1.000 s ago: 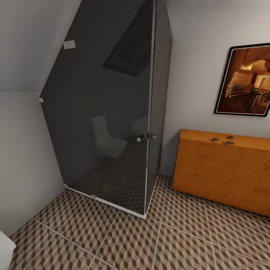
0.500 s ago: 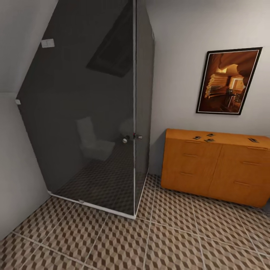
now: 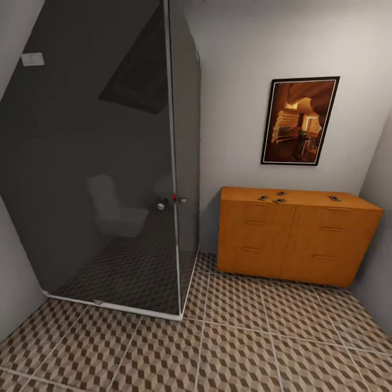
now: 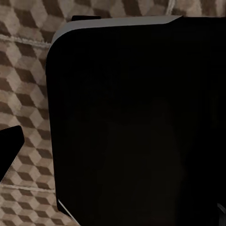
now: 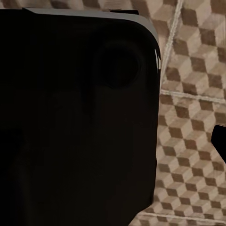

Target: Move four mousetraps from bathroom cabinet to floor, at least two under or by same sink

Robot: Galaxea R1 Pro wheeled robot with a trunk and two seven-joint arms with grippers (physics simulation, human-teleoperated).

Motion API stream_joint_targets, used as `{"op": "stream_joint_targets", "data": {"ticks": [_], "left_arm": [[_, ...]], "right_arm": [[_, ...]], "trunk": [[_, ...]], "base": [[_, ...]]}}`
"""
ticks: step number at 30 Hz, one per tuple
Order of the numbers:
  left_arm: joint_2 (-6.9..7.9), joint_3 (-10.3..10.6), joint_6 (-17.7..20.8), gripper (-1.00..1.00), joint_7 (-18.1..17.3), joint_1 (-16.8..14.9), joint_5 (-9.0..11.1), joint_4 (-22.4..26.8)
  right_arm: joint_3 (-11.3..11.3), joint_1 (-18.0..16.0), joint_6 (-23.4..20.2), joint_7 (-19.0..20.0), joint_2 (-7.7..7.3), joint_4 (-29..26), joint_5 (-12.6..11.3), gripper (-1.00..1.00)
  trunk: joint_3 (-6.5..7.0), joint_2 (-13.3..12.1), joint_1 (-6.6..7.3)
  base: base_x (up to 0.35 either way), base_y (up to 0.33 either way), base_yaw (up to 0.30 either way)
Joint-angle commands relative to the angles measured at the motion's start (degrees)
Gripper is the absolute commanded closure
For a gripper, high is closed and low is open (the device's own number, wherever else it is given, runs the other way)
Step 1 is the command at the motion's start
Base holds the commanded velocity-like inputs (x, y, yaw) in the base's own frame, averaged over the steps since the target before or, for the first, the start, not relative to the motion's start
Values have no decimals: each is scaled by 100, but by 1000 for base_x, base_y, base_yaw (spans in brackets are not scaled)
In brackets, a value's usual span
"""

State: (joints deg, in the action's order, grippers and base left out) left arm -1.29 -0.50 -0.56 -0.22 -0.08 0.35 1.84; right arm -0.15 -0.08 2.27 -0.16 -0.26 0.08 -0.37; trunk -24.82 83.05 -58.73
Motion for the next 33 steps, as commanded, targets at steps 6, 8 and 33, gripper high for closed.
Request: {"op": "stream_joint_targets", "data": {"ticks": [6,8,33], "left_arm": [[-2,-10,-6,-100,2,-1,8,0],[-2,-10,-6,-100,1,-1,8,0],[-3,-12,-6,-100,-4,-1,9,0]], "right_arm": [[-2,-1,19,-2,-4,1,-6,-100],[-2,-1,19,-2,-5,1,-6,-100],[-2,-1,20,-2,-18,1,-7,-100]], "trunk": [[12,3,0],[18,3,0],[88,3,0]], "base": [[0,0,-236],[0,0,-236],[0,0,-236]]}}
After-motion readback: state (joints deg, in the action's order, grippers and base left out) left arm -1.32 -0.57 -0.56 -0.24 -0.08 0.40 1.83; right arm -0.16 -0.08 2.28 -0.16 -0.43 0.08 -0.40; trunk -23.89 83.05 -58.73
